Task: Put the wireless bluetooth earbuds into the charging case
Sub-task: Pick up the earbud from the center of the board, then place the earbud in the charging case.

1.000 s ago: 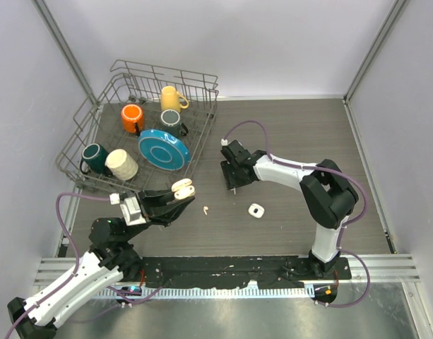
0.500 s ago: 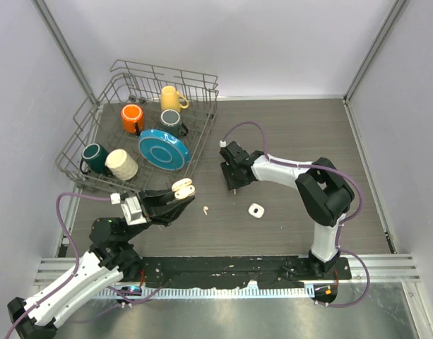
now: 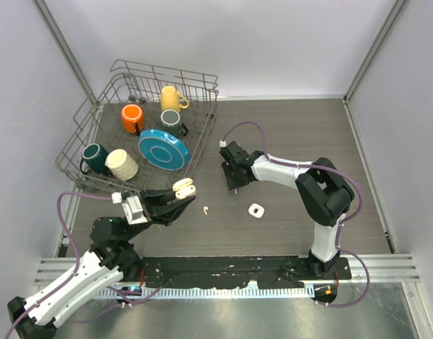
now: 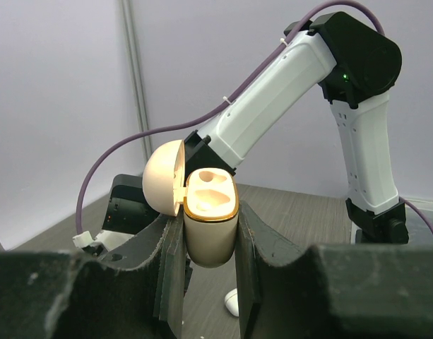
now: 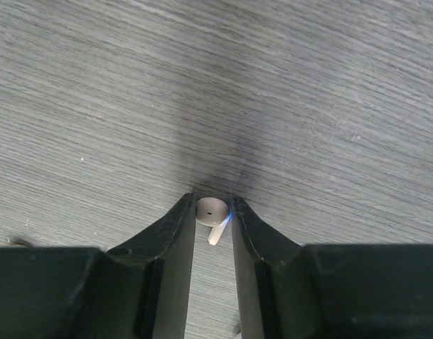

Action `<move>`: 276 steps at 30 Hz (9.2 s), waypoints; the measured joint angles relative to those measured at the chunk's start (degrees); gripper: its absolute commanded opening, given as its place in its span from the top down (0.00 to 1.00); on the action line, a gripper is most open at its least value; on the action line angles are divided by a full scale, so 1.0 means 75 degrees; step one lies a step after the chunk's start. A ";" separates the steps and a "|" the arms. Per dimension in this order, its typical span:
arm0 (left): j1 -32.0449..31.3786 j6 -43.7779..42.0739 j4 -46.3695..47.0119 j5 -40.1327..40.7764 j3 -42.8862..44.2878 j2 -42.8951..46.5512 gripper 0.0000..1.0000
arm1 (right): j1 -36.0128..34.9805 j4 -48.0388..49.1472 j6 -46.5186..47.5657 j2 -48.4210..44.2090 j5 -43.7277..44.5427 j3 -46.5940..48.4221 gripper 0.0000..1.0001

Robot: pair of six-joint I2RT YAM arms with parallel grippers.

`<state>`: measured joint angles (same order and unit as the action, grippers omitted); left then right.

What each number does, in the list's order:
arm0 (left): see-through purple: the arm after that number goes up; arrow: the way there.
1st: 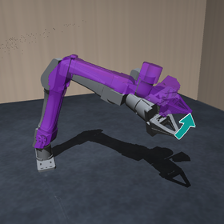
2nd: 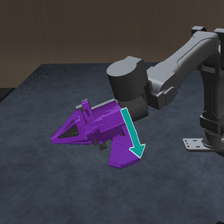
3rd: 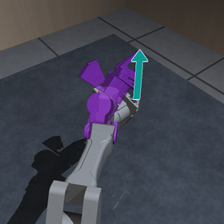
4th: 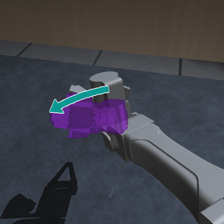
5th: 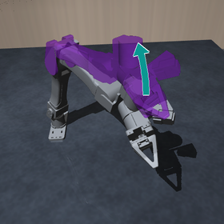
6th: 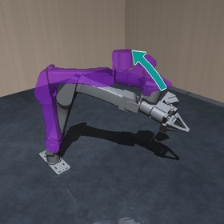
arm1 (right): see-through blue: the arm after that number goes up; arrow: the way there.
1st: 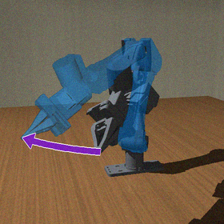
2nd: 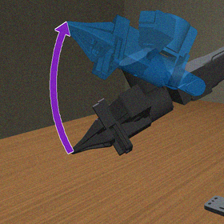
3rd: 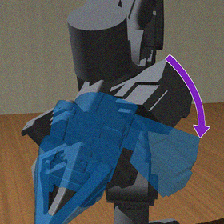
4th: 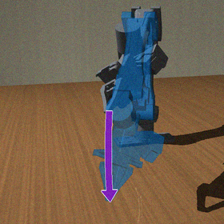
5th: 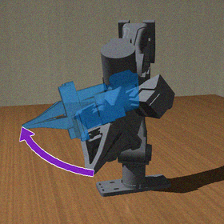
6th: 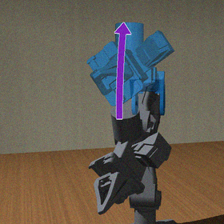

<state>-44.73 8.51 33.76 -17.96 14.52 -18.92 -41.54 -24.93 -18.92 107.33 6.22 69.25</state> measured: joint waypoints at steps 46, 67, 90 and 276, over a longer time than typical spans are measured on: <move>0.0000 0.0216 0.0061 0.0402 -0.0114 -0.0350 1.00 | -0.1265 0.1635 -0.1521 -0.5945 0.2736 -0.2066 0.99; 0.0000 0.0245 0.0245 0.0460 -0.0114 -0.1061 1.00 | -0.3171 0.2530 -0.0629 -0.6330 0.2952 -0.1422 0.99; 0.0000 0.0414 0.0618 0.0449 -0.0114 -0.1463 1.00 | -0.4733 0.4089 0.1378 -0.5808 0.3363 -0.1256 0.99; -0.0017 0.0195 0.0909 0.0402 -0.0163 -0.1078 1.00 | -0.1810 0.3290 -0.3657 -0.5176 -0.3273 -0.1274 0.27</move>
<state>-44.86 9.98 40.58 -14.94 13.30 -27.00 -55.11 -0.25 -46.35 68.51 -18.33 59.70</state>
